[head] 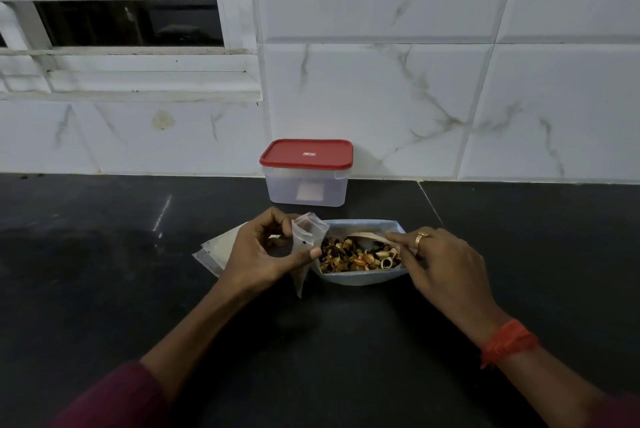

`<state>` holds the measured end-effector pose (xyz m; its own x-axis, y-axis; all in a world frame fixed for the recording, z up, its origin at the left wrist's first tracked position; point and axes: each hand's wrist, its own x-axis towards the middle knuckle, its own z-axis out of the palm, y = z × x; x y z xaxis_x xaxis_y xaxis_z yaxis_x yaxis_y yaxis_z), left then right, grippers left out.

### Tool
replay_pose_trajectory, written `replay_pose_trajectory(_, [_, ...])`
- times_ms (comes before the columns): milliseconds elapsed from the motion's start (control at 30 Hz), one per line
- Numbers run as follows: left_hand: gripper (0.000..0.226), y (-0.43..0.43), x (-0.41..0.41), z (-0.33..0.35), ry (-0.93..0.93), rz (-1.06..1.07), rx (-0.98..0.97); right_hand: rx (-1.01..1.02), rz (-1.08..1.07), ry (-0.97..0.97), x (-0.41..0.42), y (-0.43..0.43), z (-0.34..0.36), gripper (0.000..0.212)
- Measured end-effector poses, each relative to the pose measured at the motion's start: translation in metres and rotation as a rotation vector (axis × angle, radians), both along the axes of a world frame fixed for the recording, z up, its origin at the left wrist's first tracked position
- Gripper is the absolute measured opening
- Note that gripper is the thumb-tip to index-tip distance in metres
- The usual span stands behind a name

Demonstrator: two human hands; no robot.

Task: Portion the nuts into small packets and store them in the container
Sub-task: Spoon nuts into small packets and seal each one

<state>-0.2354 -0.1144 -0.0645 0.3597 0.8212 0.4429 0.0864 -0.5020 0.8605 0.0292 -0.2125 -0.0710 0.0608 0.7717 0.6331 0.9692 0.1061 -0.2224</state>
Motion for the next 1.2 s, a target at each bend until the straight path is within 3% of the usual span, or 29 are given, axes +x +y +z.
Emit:
replay_pose_trajectory(233, [0.051,0.001,0.000,-0.001,0.077,0.012,0.035,-0.148,0.075,0.303,-0.004,0.001,0.003,0.025])
replay_pose_trajectory(733, [0.040,-0.004,0.010,-0.001,0.047,0.015,-0.006,-0.260,-0.003,0.570,-0.011,0.005,0.006,0.017])
replay_pose_trajectory(1200, [0.049,-0.010,0.013,0.000,0.031,0.008,-0.033,-0.358,-0.012,0.788,-0.016,0.002,0.023,0.015])
